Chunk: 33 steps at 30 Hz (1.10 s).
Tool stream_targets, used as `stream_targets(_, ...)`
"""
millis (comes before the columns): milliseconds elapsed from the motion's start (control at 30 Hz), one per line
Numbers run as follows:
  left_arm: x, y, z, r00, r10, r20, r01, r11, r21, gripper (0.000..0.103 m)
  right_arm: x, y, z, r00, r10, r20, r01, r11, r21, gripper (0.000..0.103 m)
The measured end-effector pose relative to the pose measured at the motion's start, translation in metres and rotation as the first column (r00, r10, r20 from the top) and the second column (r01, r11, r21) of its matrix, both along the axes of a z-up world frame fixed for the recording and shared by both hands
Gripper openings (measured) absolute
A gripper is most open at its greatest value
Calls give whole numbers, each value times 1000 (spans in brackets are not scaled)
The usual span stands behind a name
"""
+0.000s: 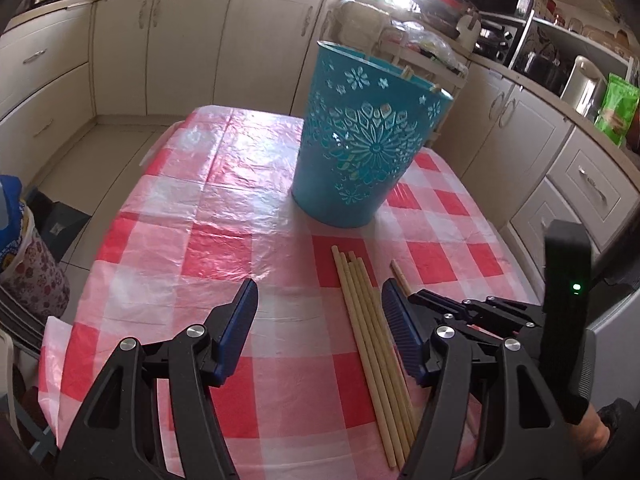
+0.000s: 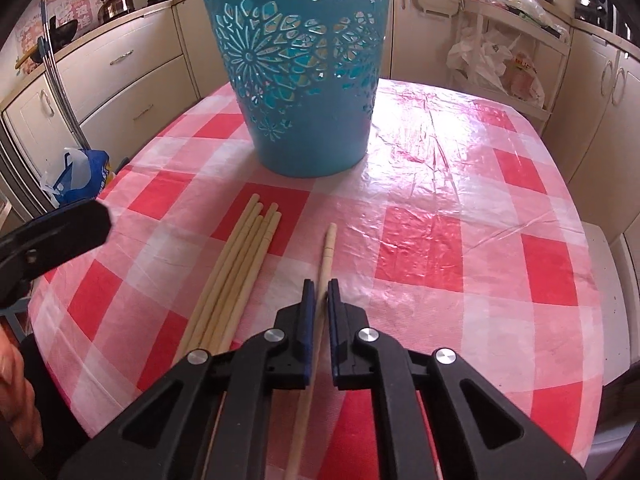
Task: Organize utensils
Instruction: 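Grasp a chopstick with the right gripper while the left gripper grasps another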
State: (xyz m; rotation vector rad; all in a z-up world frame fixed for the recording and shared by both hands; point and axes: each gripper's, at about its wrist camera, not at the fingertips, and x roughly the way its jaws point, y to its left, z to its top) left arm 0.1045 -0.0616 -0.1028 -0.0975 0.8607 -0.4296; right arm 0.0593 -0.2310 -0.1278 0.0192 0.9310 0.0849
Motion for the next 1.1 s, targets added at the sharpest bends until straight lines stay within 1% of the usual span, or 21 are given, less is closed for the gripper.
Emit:
stream_targets(100, 14, -21, -13, 999, -25, -44, 28, 998, 63, 61, -4, -9, 0, 1000, -1, 7, 1, 1000, 8, 7)
stream_targets(167, 20, -31, -21, 998, -31, -58, 36, 994, 104, 61, -7, -13, -1, 1000, -5, 19, 4, 999, 34, 7)
stream_targets(367, 28, -43, -39, 996, -19, -86, 37, 977, 209, 61, -6, -23, -2, 1000, -16, 18, 14, 994, 110, 7)
stream_targets(433, 28, -45, -41, 997, -18, -70, 35, 970, 243, 61, -6, -28, -3, 1000, -18, 15, 16, 990, 143, 7)
stream_targets(633, 34, -54, -42, 998, -12, -67, 32, 951, 307, 61, -6, -31, -3, 1000, -18, 13, 15, 985, 173, 7)
stream_targets(733, 38, -58, -43, 998, -27, -63, 45, 947, 318, 60, -5, -31, -2, 1000, -15, 11, 13, 985, 173, 7)
stream_targets(800, 39, -60, -41, 996, -68, -51, 81, 946, 314, 49, -3, -27, -2, 1000, -1, 12, -1, 991, 135, 7)
stream_targets(867, 40, -65, -38, 992, -113, -54, 124, 945, 303, 28, 0, -21, -1, 1000, 18, 15, -19, 996, 85, 7)
stream_targets(900, 40, -67, -38, 989, -139, -60, 150, 944, 294, 21, 1, -19, -1, 1000, 23, 14, -24, 997, 74, 7)
stream_targets(933, 41, -69, -38, 985, -158, -70, 172, 944, 283, 12, 3, -19, -1, 1000, 26, 10, -27, 997, 75, 7)
stream_targets(967, 42, -69, -37, 982, -171, -81, 186, 945, 269, 8, 3, -20, -1, 1000, 31, 5, -31, 997, 76, 7)
stream_targets(1033, 43, -66, -36, 977, -188, -97, 207, 948, 243, 5, 4, -21, 0, 999, 45, -4, -44, 996, 73, 7)
stream_targets(1100, 46, -63, -37, 972, -201, -124, 224, 949, 220, 5, 5, -23, 0, 999, 49, -17, -48, 996, 75, 7)
